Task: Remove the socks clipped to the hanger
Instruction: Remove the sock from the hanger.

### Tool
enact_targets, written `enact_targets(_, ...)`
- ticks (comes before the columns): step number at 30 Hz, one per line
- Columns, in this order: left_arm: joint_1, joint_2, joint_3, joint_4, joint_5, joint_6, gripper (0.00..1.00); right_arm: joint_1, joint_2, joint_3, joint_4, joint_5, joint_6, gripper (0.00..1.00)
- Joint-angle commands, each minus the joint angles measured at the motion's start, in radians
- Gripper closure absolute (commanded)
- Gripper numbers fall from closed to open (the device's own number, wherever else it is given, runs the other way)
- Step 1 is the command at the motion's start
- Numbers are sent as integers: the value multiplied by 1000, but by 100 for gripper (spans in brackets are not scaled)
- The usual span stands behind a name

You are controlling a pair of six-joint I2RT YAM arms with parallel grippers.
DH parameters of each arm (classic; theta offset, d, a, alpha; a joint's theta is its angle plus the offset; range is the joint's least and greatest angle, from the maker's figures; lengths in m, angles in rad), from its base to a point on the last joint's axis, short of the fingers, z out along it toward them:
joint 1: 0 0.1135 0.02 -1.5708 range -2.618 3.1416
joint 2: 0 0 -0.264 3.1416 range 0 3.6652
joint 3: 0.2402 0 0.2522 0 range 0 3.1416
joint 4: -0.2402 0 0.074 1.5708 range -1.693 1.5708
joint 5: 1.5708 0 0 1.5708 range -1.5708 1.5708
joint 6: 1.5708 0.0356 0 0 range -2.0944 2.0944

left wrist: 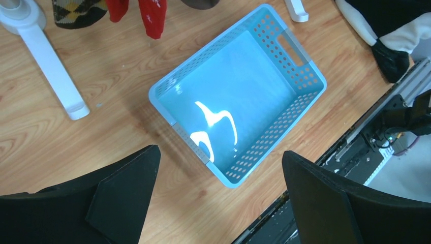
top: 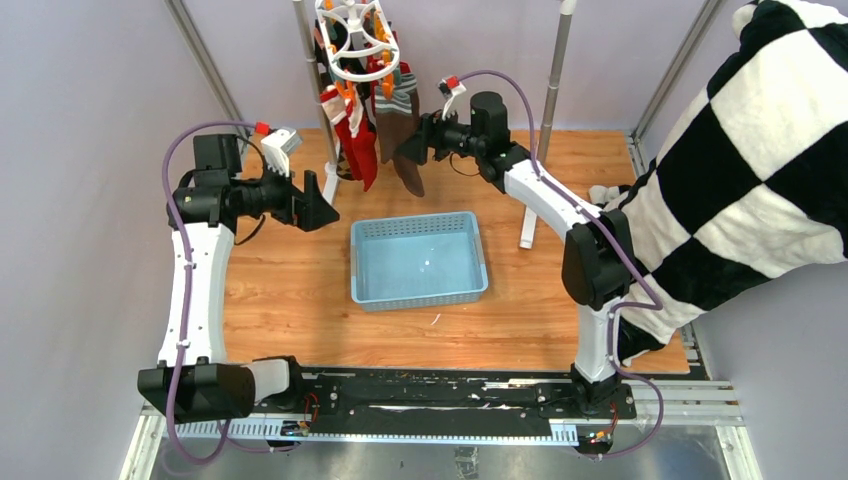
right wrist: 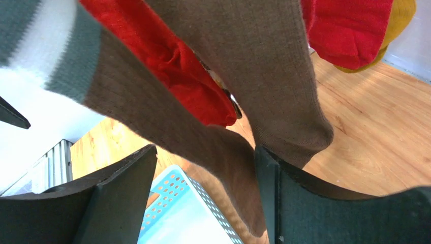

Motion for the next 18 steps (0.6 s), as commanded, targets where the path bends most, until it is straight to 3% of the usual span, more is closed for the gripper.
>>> enact_targets(1, -4, -17, -24, -9, -50, -1, 0, 17, 25, 46, 46, -28, 35, 28)
enact_targets(4, -5, -3, -31, -9, -79, -1, 0, 32, 53, 79, 51, -26, 48, 42)
enact_targets(10, -4, -2, -24, -9, -89, 0, 0, 65, 70, 123, 28, -51, 60, 99)
enact_targets(18, -4, -1, 10, -9, -42, -11, 0, 111, -126, -118, 101, -117, 76, 100)
